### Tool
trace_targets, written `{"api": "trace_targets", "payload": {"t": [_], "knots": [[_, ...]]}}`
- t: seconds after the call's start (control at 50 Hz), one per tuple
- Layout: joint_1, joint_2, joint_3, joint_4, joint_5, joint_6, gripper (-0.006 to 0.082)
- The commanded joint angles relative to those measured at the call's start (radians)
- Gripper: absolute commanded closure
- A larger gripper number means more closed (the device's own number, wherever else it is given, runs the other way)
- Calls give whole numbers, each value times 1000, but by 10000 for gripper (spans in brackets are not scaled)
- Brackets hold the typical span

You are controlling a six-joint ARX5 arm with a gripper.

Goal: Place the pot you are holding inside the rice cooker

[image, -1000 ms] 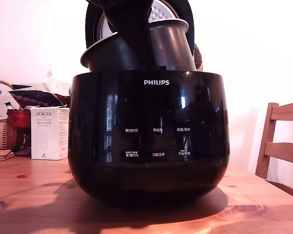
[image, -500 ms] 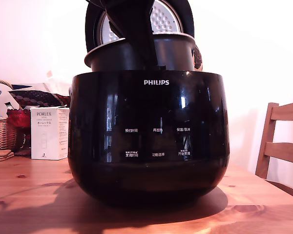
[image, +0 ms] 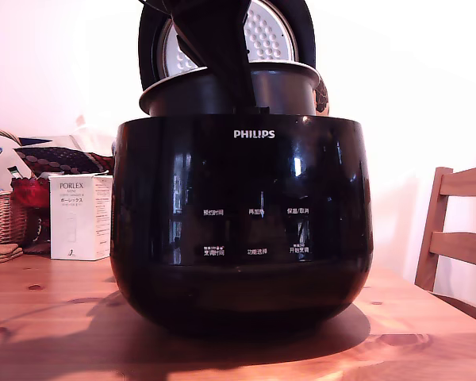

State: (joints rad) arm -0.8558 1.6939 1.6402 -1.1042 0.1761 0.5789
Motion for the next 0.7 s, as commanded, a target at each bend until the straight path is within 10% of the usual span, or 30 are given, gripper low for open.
{"api": "trace_targets", "payload": {"t": [0.0, 0.68], "knots": [[-21, -1, 13, -39, 28, -15, 704], [-21, 1, 13, -15, 34, -11, 701]]}}
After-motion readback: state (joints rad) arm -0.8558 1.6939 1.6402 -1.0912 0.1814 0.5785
